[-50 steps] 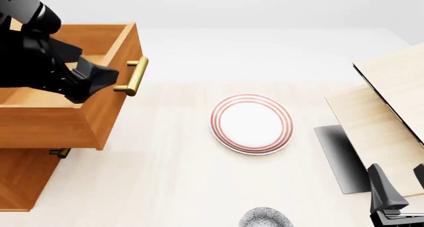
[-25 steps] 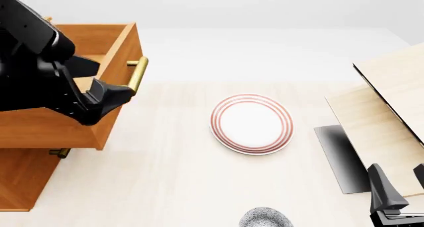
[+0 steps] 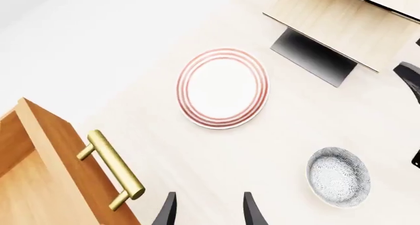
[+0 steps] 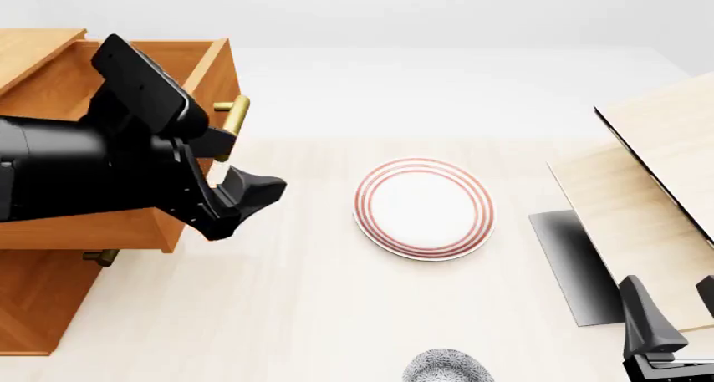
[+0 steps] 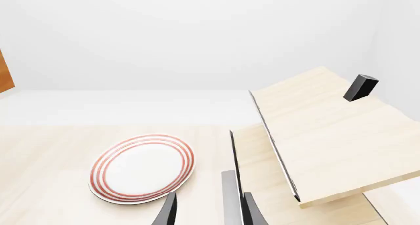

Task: Open the top drawer of the cabinet and put the bowl in it.

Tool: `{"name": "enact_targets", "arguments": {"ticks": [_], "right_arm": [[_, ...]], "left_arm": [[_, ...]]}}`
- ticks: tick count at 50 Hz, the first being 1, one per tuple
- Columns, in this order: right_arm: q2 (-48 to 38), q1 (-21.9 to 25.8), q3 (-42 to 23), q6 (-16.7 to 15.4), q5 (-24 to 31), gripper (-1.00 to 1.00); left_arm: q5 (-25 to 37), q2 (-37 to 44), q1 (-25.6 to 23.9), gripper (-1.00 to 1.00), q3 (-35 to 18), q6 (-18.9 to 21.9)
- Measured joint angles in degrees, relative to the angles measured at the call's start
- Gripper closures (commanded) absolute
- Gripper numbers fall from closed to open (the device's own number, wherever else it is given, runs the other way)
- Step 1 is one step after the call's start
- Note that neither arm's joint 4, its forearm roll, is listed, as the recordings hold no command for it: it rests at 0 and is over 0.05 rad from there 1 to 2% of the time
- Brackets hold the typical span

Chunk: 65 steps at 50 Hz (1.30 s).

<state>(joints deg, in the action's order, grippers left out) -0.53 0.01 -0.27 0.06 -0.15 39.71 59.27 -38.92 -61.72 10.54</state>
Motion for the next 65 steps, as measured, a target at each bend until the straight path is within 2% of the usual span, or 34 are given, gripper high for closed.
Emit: {"name": "enact_targets", "arguments": {"ticks": [22, 65], "right_arm": [[0.01, 0.01, 0.00, -0.01, 0.00, -1.00], [0.00, 0.00, 0.00, 0.00, 0.00, -1.00]], "left_arm": [[-8.11, 5.10, -5.99, -1.00, 4.47, -6.97], [-17.96, 9.17, -9.97, -1.00, 12.54, -15.50]]}}
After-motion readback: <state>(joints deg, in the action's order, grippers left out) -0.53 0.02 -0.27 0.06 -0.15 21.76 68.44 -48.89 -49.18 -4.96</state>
